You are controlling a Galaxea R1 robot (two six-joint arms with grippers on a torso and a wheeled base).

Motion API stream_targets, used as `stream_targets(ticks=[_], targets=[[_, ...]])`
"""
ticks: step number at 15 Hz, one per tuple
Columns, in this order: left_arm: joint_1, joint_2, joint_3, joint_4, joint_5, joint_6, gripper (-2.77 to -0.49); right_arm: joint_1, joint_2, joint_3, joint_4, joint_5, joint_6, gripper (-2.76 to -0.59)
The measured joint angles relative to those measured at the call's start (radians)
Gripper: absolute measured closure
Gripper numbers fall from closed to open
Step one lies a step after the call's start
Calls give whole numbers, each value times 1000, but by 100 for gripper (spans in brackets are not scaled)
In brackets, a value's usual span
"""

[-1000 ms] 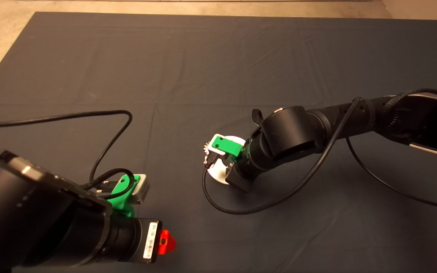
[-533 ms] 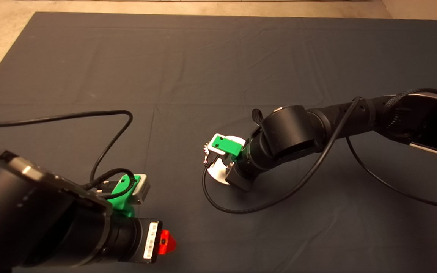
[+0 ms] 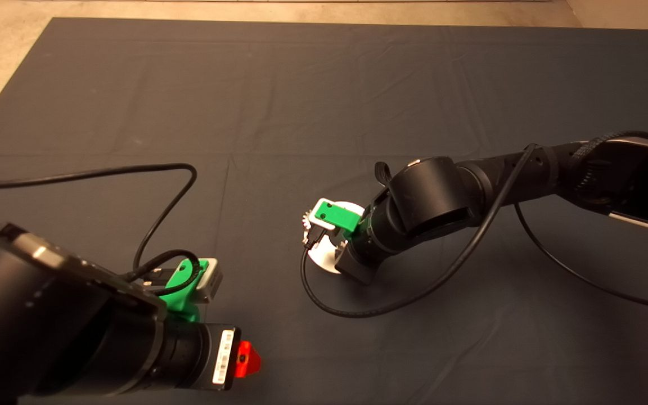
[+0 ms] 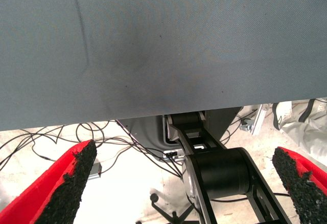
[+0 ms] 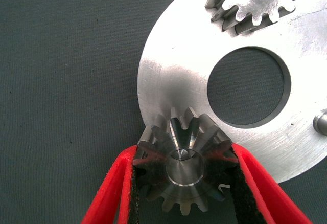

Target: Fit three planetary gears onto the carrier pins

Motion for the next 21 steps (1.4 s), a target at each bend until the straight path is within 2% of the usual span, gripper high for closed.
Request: stream_targets(ticks=[2, 5, 17, 19, 21], targets=[[0, 0, 0, 0, 0, 1, -248, 0, -3, 1, 0, 2, 0, -100], [0, -3, 0, 0, 0, 3, -248, 0, -11, 4, 1, 14, 0, -99], [0, -2, 0, 0, 0, 4, -248, -3, -22, 16, 7, 16, 0, -99], [0, -3, 0, 0, 0, 4, -248, -13, -26, 16, 17, 3, 0, -99], [0, -2, 0, 0, 0, 5, -248, -18, -31, 17, 19, 0, -1, -99]])
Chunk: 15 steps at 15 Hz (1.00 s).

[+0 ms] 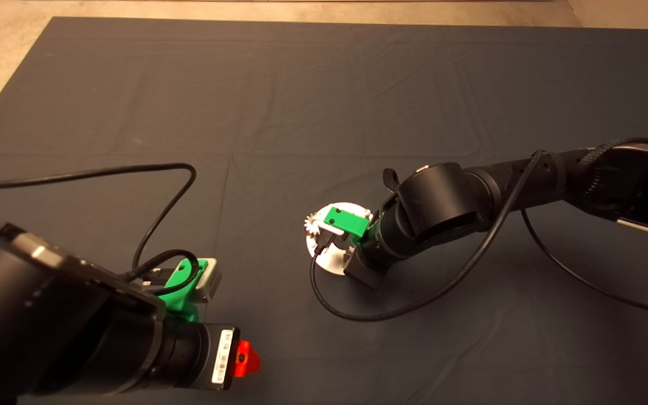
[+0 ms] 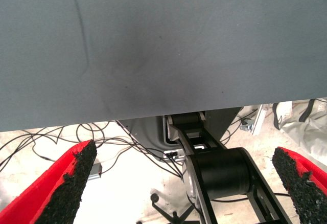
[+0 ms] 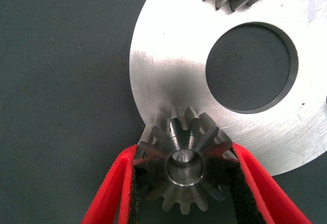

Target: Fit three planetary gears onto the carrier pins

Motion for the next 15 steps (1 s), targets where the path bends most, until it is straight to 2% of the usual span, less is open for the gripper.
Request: stream_targets(ticks=[5, 6, 7, 15], targets=[[0, 0, 0, 0, 0, 0, -248, 0, 4, 0, 1, -3, 0, -99], [0, 0, 0, 0, 0, 0, -248, 0, 9, 0, 1, -13, 0, -99], [0, 0, 0, 0, 0, 0, -248, 0, 10, 0, 1, -15, 0, -99], [0, 1, 0, 0, 0, 0, -248, 0, 9, 0, 1, -13, 0, -100]])
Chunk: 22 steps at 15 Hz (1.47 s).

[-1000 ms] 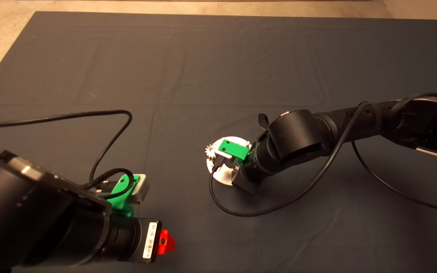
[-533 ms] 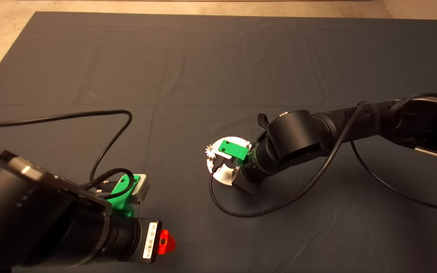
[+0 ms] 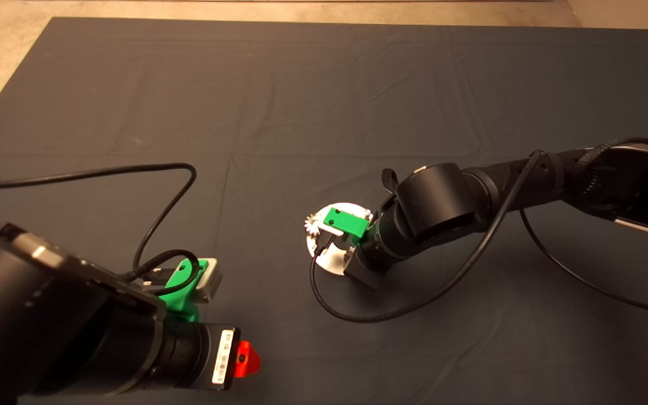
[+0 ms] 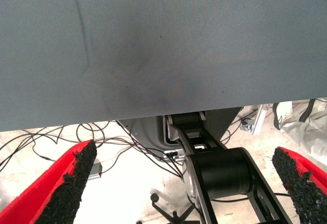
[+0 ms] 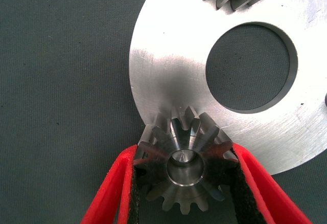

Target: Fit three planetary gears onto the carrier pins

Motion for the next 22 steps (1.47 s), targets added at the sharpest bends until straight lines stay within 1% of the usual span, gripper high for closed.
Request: stream_targets(ticks=[2, 4, 6, 9, 10, 11, 12, 13, 14, 15, 16, 18, 19, 20, 21, 22], targets=[[6, 0, 0, 0, 0, 0, -248, 0, 0, 0, 0, 0, 0, -102], [21, 2, 0, 0, 0, 0, -248, 0, 0, 0, 0, 0, 0, -103], [27, 2, 0, 0, 0, 0, -248, 1, -1, 0, 3, 1, 0, -108], [28, 2, 0, 0, 0, 0, -248, 2, -1, 0, 13, 1, 0, -108], [28, 2, 0, 0, 0, 0, -248, 3, -4, 0, 21, 1, 0, -114], [28, 2, 0, 0, 0, 0, -248, 3, -6, 0, 37, -2, 0, -116], [28, 3, 0, 0, 0, 0, -248, 5, -8, 0, 59, -6, 0, -116], [28, 3, 0, 0, 0, 0, -248, 7, -8, 0, 81, -6, 0, -116], [28, 5, 0, 0, 0, 0, -248, 13, -8, 0, 99, -5, 0, -126], [28, 5, 0, 0, 0, 0, -248, 23, -8, 0, 113, -2, 0, -129], [29, 5, 0, 0, 0, 0, -248, 36, -10, 0, 121, -3, 0, -129], [33, 11, 0, 0, 0, 0, -248, 61, -17, 0, 136, -2, 0, -145], [33, 13, 0, 0, 0, 0, -248, 78, -21, 3, 144, -3, 0, -145], [33, 13, 0, 0, 0, 0, -248, 96, -23, 4, 147, -3, 0, -152], [33, 13, 0, 0, 0, 0, -248, 105, -23, 5, 151, -3, 0, -155], [33, 13, 0, 0, 0, 0, -248, 125, -23, 5, 156, -2, 0, -158]])
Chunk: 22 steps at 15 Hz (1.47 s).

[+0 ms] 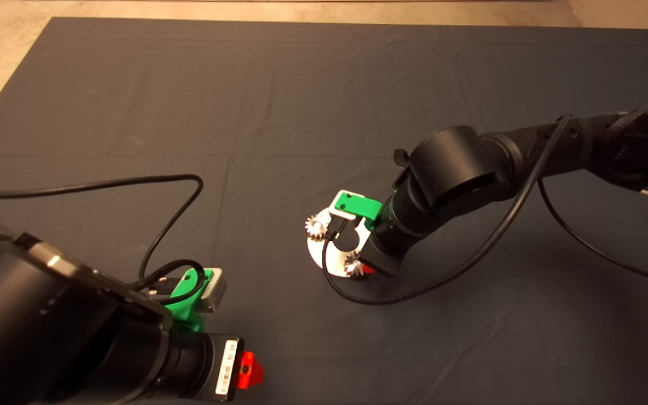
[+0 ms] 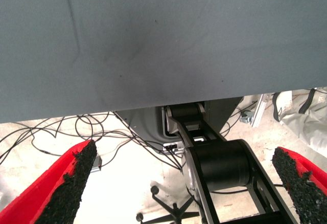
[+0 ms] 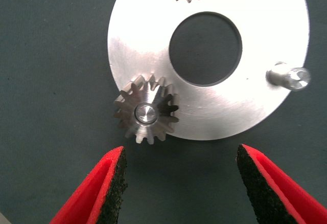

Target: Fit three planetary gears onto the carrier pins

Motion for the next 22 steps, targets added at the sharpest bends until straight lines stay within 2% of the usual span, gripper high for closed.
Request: stream_targets(ticks=[2, 3, 5, 7, 10, 13, 15, 17, 19, 21, 22], targets=[[0, 1, 0, 0, 0, 0, -248, 13, -8, -7, 11, 1, 0, -172], [0, 5, 0, 0, 0, 0, -248, 16, -13, -35, 19, 1, 0, -173], [0, 16, 0, 0, 0, -5, -248, 22, -16, -134, 26, 1, 2, -185], [0, 40, 0, 0, 0, -18, -248, 29, -17, -267, 37, 1, 6, -188], [0, 76, 0, 0, 0, -56, -248, 29, -25, -373, 52, -1, 30, -202], [1, 115, 0, 0, 0, -84, -248, 30, -24, -406, 69, 0, 50, -216], [16, 131, 0, 0, 0, -95, -248, 35, -24, -418, 93, 0, 59, -216], [26, 139, 0, 0, 0, -100, -248, 47, -24, -422, 109, 0, 64, -232], [28, 140, 0, 0, 0, -102, -248, 59, -25, -426, 119, 0, 72, -233], [29, 147, 0, 0, 0, -103, -248, 72, -25, -436, 126, 0, 78, -248], [31, 149, 0, 0, 0, -108, -248, 76, -27, -443, 127, 1, 78, -248]])
